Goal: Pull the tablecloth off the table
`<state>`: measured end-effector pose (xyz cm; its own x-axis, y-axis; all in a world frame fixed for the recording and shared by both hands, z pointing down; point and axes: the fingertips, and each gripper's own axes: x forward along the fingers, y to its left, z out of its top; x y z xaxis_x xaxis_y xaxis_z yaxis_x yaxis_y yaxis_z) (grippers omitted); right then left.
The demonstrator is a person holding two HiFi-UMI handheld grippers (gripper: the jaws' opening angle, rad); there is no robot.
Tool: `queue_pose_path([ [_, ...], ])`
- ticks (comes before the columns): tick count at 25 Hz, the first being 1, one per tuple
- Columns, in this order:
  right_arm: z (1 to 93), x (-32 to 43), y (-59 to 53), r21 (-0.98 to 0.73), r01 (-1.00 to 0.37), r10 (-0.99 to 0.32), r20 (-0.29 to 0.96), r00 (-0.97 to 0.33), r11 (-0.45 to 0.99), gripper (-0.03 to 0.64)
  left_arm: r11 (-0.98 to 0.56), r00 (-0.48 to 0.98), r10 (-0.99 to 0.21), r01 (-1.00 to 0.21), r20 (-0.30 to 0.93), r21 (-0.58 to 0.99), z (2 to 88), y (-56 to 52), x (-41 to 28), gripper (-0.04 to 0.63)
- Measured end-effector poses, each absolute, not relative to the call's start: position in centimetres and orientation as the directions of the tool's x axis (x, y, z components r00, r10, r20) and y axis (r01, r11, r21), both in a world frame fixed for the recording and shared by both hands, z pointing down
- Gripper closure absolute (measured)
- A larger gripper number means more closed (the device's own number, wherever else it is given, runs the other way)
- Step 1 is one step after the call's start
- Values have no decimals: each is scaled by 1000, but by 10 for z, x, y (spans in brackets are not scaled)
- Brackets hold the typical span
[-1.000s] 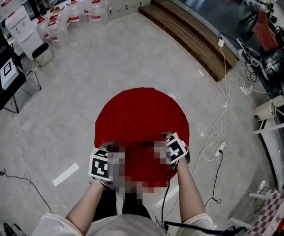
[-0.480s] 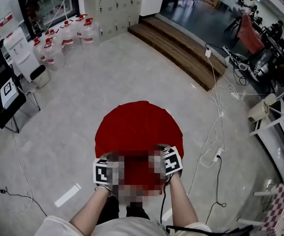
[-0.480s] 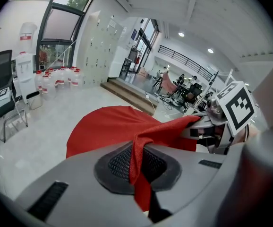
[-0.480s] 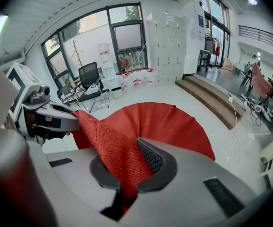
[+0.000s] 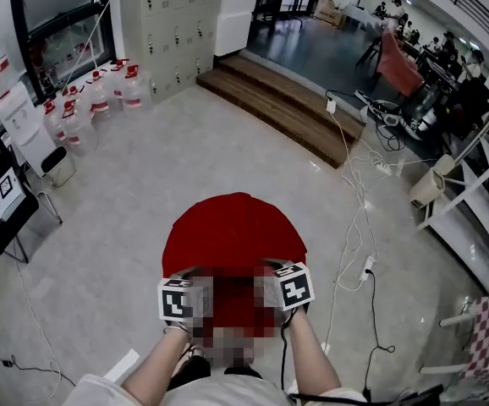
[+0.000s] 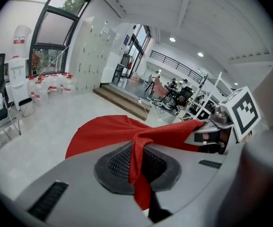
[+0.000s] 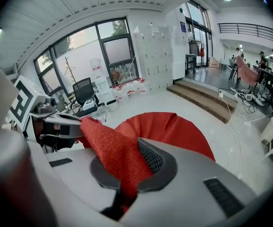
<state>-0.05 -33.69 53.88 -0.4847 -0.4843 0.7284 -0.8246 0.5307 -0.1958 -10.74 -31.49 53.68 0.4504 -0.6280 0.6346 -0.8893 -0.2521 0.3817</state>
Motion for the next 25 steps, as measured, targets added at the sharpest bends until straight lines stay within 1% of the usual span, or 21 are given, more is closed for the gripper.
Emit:
queue_pose_path([
  [8, 504, -4, -338, -187, -867, -572, 684, -452, 461, 584, -353, 522, -659, -851, 542, 389, 494, -331, -107, 575],
  [12, 483, -2, -336, -165, -892, -627, 658, -418, 421, 584, -418, 544, -679, -838, 492, 350, 465, -340, -106, 575],
  [15, 478, -2, -328, -163, -908, -655, 645, -394, 386, 584, -472, 564, -676, -826, 474, 308, 457, -341, -103, 575],
  [19, 460, 7, -315, -216, -919, -688, 611, -391, 330, 584, -531, 631, -658, -775, 411, 342, 434, -336, -80, 575],
  [21, 447, 11, -312, -207, -926, -703, 604, -376, 317, 584, -564, 660, -644, -751, 387, 344, 418, -336, -68, 575],
  [25, 435, 18, -309, -171, -942, -722, 607, -332, 289, 584, -591, 677, -629, -735, 381, 332, 412, -332, -60, 575],
])
